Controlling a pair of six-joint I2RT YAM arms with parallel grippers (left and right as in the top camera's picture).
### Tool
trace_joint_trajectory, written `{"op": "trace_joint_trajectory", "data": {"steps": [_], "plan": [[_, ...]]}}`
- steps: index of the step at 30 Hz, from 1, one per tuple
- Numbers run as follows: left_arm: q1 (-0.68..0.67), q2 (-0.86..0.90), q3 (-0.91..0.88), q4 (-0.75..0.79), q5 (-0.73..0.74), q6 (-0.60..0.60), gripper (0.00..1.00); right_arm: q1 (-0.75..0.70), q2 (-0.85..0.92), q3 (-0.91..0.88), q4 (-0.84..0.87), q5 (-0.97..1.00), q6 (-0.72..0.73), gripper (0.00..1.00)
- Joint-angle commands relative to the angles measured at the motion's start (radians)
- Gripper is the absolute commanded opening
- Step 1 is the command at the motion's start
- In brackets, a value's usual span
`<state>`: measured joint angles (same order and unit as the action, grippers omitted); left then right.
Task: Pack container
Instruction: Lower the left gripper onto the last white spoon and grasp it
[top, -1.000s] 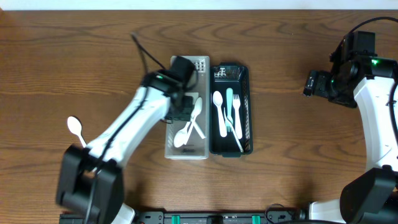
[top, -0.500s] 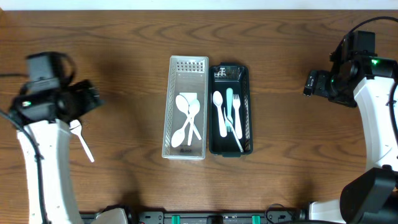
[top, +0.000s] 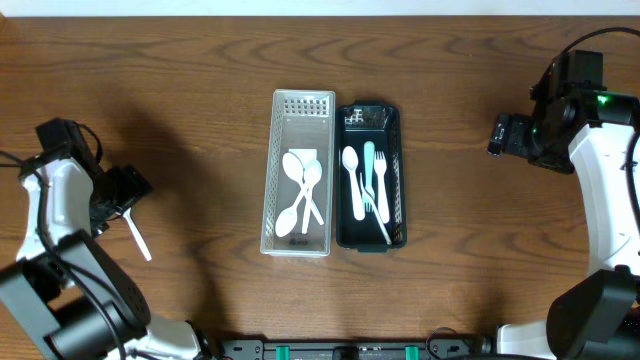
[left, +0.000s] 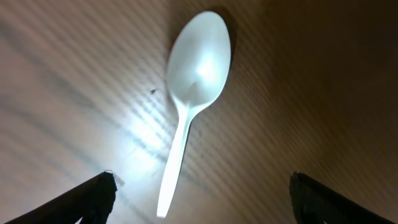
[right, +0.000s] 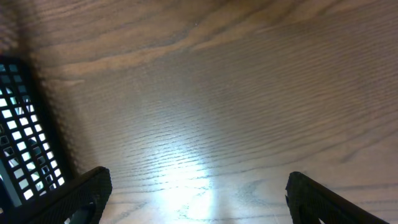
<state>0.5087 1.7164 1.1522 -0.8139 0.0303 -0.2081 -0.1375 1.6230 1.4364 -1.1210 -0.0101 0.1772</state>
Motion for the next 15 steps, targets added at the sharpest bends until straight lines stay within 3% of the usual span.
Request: {"op": "trace_joint_trajectory", "data": {"steps": [1,15], "plan": [[0.003,0.062,0.002,0.016,0.032,0.037,0.91,0.000,0.006,-0.002,-0.004,0.003,-0.011,0.93],[0.003,0.196,0.002,0.061,0.037,0.043,0.91,0.000,0.006,-0.002,-0.013,0.003,-0.011,0.93]]}}
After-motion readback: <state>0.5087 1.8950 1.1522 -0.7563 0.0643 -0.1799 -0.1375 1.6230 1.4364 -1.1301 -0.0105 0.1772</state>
